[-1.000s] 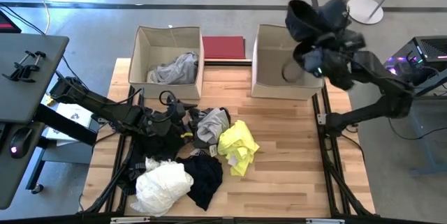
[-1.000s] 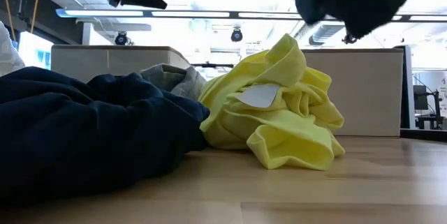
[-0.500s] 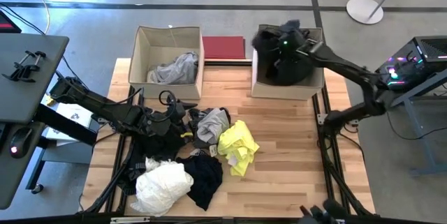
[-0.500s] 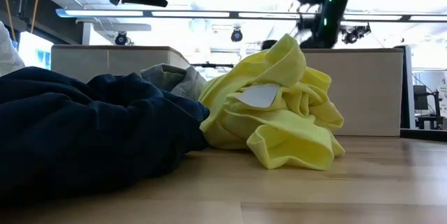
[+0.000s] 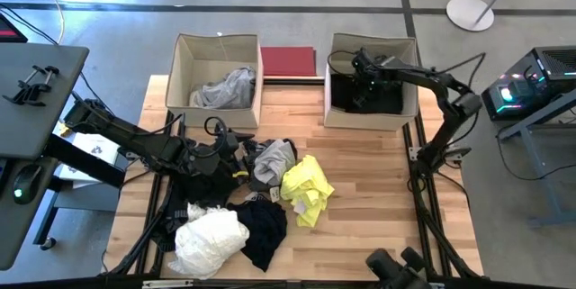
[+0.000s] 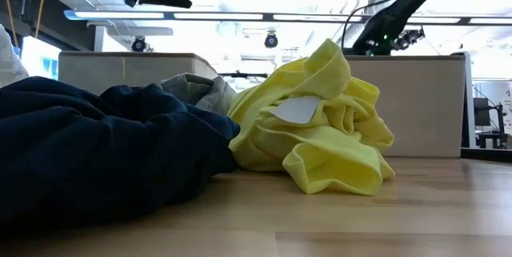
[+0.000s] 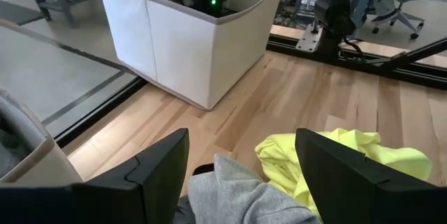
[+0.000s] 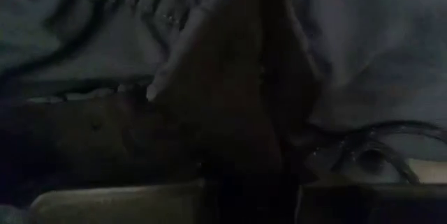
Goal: Sort clothes
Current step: Put the black shorts into the brown right laundry organizer, then put the yellow shirt into the left brown laundry organizer
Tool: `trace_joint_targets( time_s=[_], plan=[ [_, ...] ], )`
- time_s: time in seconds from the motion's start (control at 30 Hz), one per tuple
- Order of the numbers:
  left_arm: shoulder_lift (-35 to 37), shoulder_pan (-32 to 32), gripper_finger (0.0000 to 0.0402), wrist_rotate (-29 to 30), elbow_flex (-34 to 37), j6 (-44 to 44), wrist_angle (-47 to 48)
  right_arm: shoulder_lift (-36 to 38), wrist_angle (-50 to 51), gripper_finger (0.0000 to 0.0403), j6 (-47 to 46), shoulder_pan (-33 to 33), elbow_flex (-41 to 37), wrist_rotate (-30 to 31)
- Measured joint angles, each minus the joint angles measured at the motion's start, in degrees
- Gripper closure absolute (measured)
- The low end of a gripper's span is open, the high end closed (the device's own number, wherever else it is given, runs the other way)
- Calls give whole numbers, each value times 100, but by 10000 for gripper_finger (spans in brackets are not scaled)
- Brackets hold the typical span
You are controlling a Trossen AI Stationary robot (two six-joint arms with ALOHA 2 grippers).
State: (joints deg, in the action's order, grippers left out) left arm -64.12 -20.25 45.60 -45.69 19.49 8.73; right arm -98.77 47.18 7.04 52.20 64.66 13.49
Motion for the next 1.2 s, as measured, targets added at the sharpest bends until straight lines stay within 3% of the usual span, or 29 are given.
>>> trace_joint_targets(
  time_s=[0.2, 0.43, 0.7, 0.8, 0.93, 1.2],
  plan=[
    [0, 0, 149, 0, 0, -2, 2, 90, 189, 272, -56, -6, 36, -9],
    [0, -2, 149, 0, 0, 44, 2, 915, 1236, 181, -257, -6, 758, 2],
    [0, -2, 149, 0, -2, 146, 2, 2514, 1523, 168, -814, -463, 1226, 49],
    [0, -2, 149, 0, -2, 149, 0, 3097, 1478, 174, -813, -1033, 1212, 40],
    [0, -2, 149, 0, -2, 161, -2, 3856, 925, 178, -755, -2259, 816, -237],
    [0, -2, 149, 0, -2, 247, -4, 4902, -2345, 178, -720, -4947, -1487, -1276]
  ],
)
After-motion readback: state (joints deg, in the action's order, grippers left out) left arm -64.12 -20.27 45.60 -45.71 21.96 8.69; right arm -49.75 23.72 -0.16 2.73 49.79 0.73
